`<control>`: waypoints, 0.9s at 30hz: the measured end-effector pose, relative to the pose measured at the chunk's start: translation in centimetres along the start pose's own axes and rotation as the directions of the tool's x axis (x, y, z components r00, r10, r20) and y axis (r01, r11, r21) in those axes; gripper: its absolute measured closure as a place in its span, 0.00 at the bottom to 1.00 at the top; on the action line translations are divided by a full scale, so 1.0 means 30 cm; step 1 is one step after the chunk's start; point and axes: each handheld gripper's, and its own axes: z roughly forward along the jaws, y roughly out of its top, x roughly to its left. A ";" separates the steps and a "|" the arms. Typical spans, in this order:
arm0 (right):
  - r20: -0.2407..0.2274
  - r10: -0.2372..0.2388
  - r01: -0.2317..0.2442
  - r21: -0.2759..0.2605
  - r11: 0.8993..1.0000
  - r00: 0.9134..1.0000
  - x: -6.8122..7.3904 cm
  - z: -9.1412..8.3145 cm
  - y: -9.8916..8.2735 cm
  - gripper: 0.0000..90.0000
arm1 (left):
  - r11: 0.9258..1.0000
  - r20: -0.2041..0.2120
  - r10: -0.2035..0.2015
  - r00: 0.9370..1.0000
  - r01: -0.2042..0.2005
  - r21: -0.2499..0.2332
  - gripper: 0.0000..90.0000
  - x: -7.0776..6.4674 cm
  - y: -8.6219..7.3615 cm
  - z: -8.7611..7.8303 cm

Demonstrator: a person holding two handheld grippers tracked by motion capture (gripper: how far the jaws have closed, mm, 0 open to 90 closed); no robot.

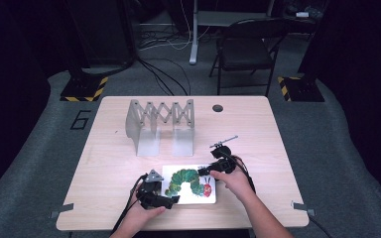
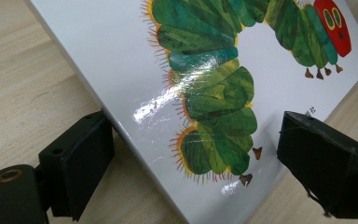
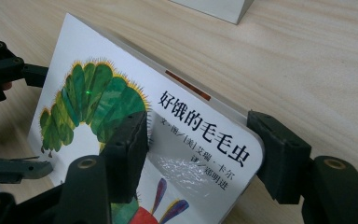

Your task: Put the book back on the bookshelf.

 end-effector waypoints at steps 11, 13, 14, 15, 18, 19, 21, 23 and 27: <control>0.014 -0.004 0.004 0.004 1.000 1.000 0.004 -0.011 0.001 0.45 | 1.000 0.027 -0.007 1.000 0.006 0.026 0.10 0.017 0.035 0.018; 0.010 0.000 0.000 0.002 1.000 1.000 0.004 -0.014 0.000 0.46 | 0.999 0.023 -0.024 0.999 0.023 0.026 0.11 0.017 0.040 0.021; 0.009 -0.003 0.003 0.004 1.000 1.000 0.004 -0.016 -0.001 0.46 | 0.999 0.026 -0.032 0.999 0.032 0.026 0.11 0.016 0.041 0.020; 0.010 0.007 -0.007 -0.001 1.000 1.000 0.007 -0.016 0.000 0.46 | 0.999 0.022 -0.039 0.999 0.038 0.026 0.11 0.015 0.041 0.021; 0.016 0.008 -0.008 -0.005 1.000 1.000 0.012 -0.018 -0.001 0.46 | 0.997 0.019 -0.072 0.997 0.072 0.022 0.13 0.012 0.044 0.018; 0.018 0.007 -0.007 -0.004 1.000 1.000 0.013 -0.019 -0.001 0.46 | 0.997 0.019 -0.072 0.997 0.072 0.022 0.14 0.012 0.044 0.018; 0.023 -0.002 0.003 -0.005 1.000 1.000 0.016 -0.022 -0.002 0.46 | 0.994 0.026 -0.110 0.994 0.110 0.013 0.19 0.024 0.048 0.006; 0.026 -0.003 0.003 0.000 1.000 1.000 0.022 -0.028 0.000 0.47 | 0.992 0.033 -0.126 0.991 0.126 0.012 0.23 0.029 0.050 -0.002; 0.038 -0.010 0.010 -0.008 1.000 0.999 0.036 -0.038 0.006 0.47 | 0.992 0.025 -0.126 0.992 0.126 0.008 0.29 0.033 0.056 -0.013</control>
